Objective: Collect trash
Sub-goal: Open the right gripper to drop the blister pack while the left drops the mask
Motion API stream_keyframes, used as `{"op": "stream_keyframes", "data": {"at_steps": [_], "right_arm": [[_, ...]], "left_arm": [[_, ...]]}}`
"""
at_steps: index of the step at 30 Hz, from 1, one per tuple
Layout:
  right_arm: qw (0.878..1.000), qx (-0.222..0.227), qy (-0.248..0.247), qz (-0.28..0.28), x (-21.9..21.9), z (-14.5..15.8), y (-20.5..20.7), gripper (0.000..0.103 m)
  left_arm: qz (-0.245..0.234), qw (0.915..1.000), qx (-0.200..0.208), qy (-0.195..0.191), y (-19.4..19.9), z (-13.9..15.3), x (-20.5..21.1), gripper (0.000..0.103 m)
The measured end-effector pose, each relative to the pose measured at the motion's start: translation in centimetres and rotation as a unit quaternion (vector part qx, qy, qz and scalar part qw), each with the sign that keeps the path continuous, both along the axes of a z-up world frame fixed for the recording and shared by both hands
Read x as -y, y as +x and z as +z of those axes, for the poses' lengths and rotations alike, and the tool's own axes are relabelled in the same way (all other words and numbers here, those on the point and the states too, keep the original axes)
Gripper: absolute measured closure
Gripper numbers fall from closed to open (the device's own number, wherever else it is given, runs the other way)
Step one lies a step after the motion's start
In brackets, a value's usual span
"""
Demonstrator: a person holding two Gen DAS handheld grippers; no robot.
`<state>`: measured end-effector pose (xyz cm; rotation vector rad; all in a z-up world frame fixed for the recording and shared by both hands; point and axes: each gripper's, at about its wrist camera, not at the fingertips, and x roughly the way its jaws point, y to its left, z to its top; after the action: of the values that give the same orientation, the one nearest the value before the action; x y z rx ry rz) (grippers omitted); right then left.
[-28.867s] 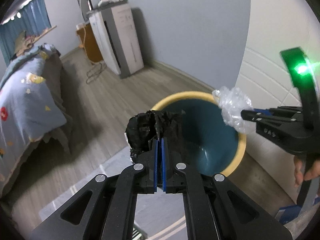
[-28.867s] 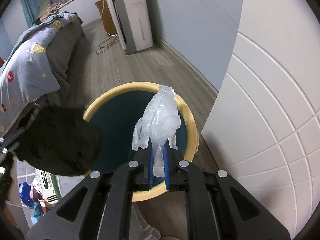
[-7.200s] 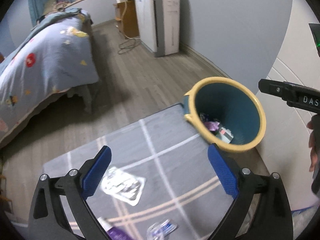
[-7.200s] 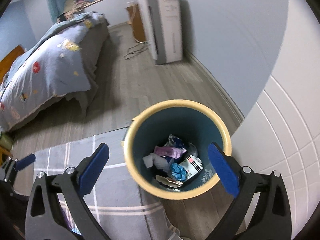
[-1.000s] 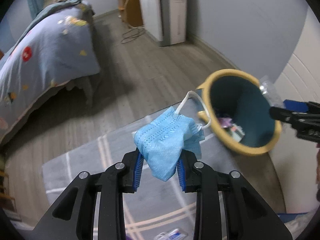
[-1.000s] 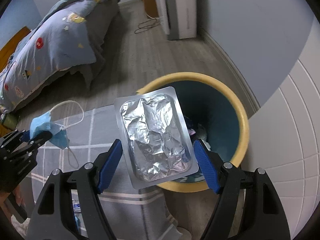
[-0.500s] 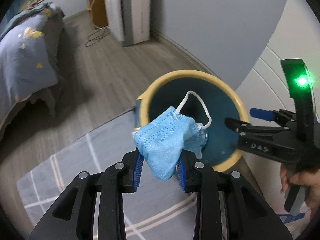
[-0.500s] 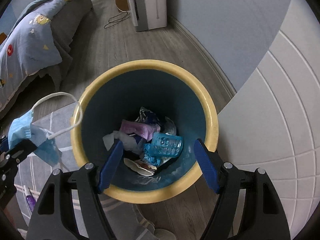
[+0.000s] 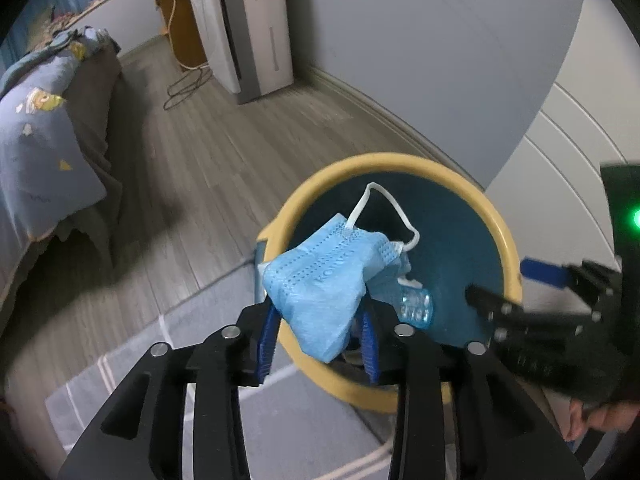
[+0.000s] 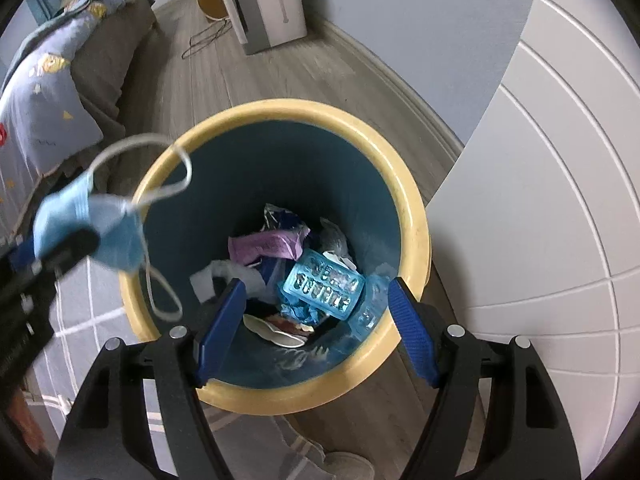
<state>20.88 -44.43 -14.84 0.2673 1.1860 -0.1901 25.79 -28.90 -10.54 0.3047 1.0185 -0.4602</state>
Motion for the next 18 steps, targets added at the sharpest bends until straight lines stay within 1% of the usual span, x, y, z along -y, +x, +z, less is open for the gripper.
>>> {"op": "stream_keyframes", "data": {"at_steps": [1,3,5,7,8,10,13,14,15,16,18], "right_arm": [[1.0,-0.003,-0.002,0.003,-0.1,-0.1,0.0,0.03],[1.0,-0.008,-0.004,0.006,-0.2,-0.1,0.0,0.028],[1.0,-0.009,-0.009,0.008,-0.2,-0.1,0.0,0.023],[1.0,-0.011,-0.013,0.008,-0.2,0.1,-0.1,0.02],[1.0,-0.011,-0.013,0.007,-0.3,0.3,-0.2,0.019],[1.0,-0.011,-0.019,0.011,-0.6,0.8,-0.3,0.014],[0.999,-0.01,-0.027,0.021,-1.2,1.6,-0.5,0.014],[0.999,-0.009,-0.029,0.025,-1.4,2.0,-0.6,0.014],[0.999,-0.007,-0.032,0.03,-1.6,2.5,-0.8,0.012],[0.999,-0.004,-0.036,0.032,-1.8,2.9,-1.0,0.009],[0.999,0.002,-0.035,0.037,-2.4,4.1,-1.4,0.006]], "left_arm": [[0.002,1.0,0.002,-0.007,0.1,0.3,-0.1,0.054],[0.001,0.9998,0.003,-0.022,0.1,0.7,-0.4,0.04],[0.004,0.9997,0.008,-0.021,0.0,0.9,-0.6,0.036],[0.016,0.9996,0.011,-0.021,-0.1,1.1,-1.2,0.03],[0.02,0.9994,0.011,-0.025,-0.1,1.2,-1.4,0.028],[0.029,0.9989,0.009,-0.034,-0.1,1.7,-2.0,0.028],[0.035,0.9988,0.013,-0.03,-0.5,2.6,-2.7,0.027],[0.034,0.9988,0.015,-0.032,-0.7,2.9,-3.0,0.026],[0.034,0.9987,0.019,-0.033,-1.0,3.3,-3.4,0.021],[0.035,0.9986,0.023,-0.032,-1.3,3.6,-3.7,0.019],[0.045,0.998,0.034,-0.028,-2.0,4.3,-4.7,0.017]]}}
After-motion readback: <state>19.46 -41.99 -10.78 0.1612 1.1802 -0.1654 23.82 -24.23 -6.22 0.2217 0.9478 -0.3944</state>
